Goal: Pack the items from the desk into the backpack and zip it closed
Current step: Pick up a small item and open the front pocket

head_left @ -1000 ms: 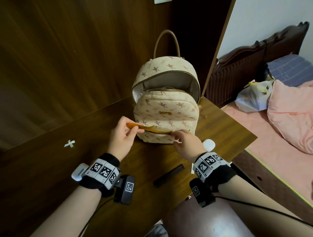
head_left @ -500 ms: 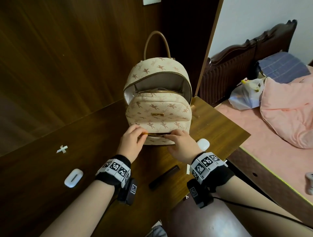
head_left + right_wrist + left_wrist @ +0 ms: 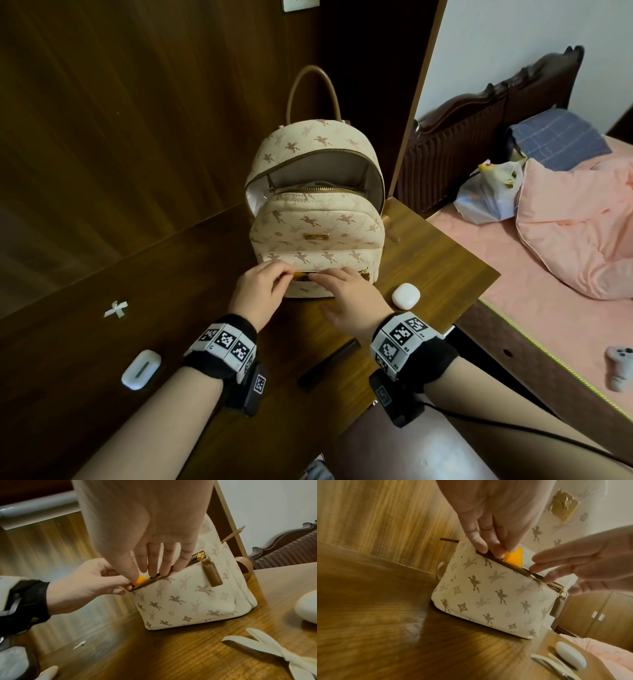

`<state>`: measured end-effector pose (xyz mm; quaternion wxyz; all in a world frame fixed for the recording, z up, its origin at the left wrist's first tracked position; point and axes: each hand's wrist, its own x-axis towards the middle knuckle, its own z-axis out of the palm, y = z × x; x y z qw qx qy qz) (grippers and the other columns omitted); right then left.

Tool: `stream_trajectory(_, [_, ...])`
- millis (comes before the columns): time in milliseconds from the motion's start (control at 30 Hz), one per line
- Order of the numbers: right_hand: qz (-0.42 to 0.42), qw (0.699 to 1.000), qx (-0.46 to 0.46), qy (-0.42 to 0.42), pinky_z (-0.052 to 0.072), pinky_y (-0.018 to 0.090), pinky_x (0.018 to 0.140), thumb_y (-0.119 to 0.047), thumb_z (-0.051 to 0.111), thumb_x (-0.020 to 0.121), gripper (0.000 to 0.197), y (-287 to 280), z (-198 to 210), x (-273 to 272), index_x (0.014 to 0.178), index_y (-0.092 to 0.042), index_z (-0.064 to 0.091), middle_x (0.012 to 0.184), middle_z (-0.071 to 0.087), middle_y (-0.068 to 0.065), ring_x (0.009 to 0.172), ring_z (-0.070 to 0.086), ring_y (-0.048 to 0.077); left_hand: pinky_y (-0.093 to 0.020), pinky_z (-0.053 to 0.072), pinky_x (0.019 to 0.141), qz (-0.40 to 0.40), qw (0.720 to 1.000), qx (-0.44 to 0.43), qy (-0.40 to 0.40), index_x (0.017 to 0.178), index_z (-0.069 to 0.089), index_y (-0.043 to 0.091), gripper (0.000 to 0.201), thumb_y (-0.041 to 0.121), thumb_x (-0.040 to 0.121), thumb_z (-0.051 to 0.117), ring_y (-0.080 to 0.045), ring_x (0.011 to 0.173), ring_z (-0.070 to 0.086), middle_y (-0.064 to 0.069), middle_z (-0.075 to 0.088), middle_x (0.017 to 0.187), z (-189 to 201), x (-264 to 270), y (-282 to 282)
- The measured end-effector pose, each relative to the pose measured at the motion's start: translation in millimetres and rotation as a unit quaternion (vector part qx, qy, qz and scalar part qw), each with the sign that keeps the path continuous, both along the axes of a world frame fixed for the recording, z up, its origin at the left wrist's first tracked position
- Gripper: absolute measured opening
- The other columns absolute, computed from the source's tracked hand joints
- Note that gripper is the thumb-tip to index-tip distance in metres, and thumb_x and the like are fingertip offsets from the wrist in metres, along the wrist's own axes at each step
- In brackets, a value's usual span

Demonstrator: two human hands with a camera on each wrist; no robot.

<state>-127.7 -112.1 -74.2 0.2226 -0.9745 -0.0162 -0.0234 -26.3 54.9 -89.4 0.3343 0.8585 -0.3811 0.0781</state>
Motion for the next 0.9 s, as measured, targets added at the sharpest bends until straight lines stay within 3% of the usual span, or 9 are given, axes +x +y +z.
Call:
stream_trajectory(133, [0.000,1.000,-0.021,0.021,0.044,0.037,0.096,-0.019,0.059,0.084,0.060,3,-3,6,0.140,-0.022,0.039,0.138,0.045,-0.002,0.119,0.045,0.022,-0.024,0.047,0.071,-0.009,0.998,0.014,-0.056,0.088,0.069,0.006,0.008,0.002,0.081,0.067,-0.021,0.077,0.062,-0.004,0.067,0.084,-3,0,-1])
stream_trajectory(267, [0.005,0.999,0.010,0.045,0.049,0.032,0.087,-0.017,0.060,0.084,0.061,6,-5,9,0.141,-0.019,0.037,0.138,0.039,-0.001,0.111,0.055,0.022,-0.032,0.052,0.071,-0.013,0.992,0.026,-0.122,0.088,0.070,0.007,0.010,0.008,0.081,0.062,-0.023,0.079,0.059,-0.005,0.063,0.082,-7,2,-4])
stream_trajectory(367, [0.001,0.998,-0.007,0.061,0.051,0.034,0.083,-0.018,0.057,0.086,0.062,9,-2,10,0.143,-0.020,0.033,0.138,0.036,0.000,0.106,0.057,0.024,-0.032,0.052,0.067,-0.003,0.984,0.069,-0.167,0.095,0.070,0.009,0.019,0.013,0.077,0.070,-0.023,0.081,0.054,-0.006,0.056,0.084,-10,4,0])
stream_trajectory(467, [-0.011,0.995,-0.051,0.081,0.050,0.035,0.079,-0.020,0.053,0.088,0.061,12,1,13,0.145,-0.022,0.029,0.138,0.034,-0.001,0.103,0.058,0.024,-0.034,0.052,0.075,-0.023,0.978,0.096,-0.184,0.109,0.063,0.010,0.038,0.016,0.073,0.074,-0.021,0.090,0.049,-0.006,0.060,0.093,-15,5,8])
stream_trajectory(533, [-0.008,0.992,-0.073,0.098,0.049,0.034,0.074,-0.020,0.053,0.089,0.060,14,1,16,0.144,-0.022,0.029,0.136,0.033,0.001,0.098,0.059,0.025,-0.033,0.051,0.074,-0.030,0.979,0.082,-0.184,0.112,0.058,0.012,0.041,0.016,0.073,0.073,-0.018,0.090,0.047,-0.005,0.060,0.093,-16,8,11])
stream_trajectory(600, [-0.012,0.991,-0.075,0.107,0.047,0.033,0.070,-0.021,0.054,0.089,0.060,16,-2,17,0.144,-0.021,0.030,0.135,0.032,0.002,0.094,0.060,0.026,-0.033,0.049,0.070,-0.045,0.973,0.094,-0.204,0.105,0.064,0.013,0.031,0.017,0.075,0.071,-0.018,0.087,0.045,-0.005,0.057,0.090,-15,11,12])
stream_trajectory(767, [-0.028,0.996,-0.016,0.086,0.048,0.034,0.074,-0.020,0.053,0.088,0.054,16,-7,18,0.140,-0.020,0.037,0.132,0.035,0.002,0.096,0.060,0.026,-0.036,0.046,0.071,-0.039,0.961,0.156,-0.224,0.104,0.066,0.019,0.030,0.024,0.075,0.070,-0.019,0.087,0.045,-0.001,0.055,0.090,-14,11,15])
stream_trajectory(900, [-0.018,0.998,0.020,0.057,0.041,0.024,0.071,-0.015,0.055,0.084,0.052,12,-9,15,0.135,-0.018,0.046,0.131,0.042,0.000,0.096,0.060,0.023,-0.035,0.046,0.069,-0.036,0.963,0.150,-0.223,0.110,0.061,0.020,0.036,0.024,0.075,0.068,-0.019,0.086,0.045,0.000,0.055,0.091,-14,11,14])
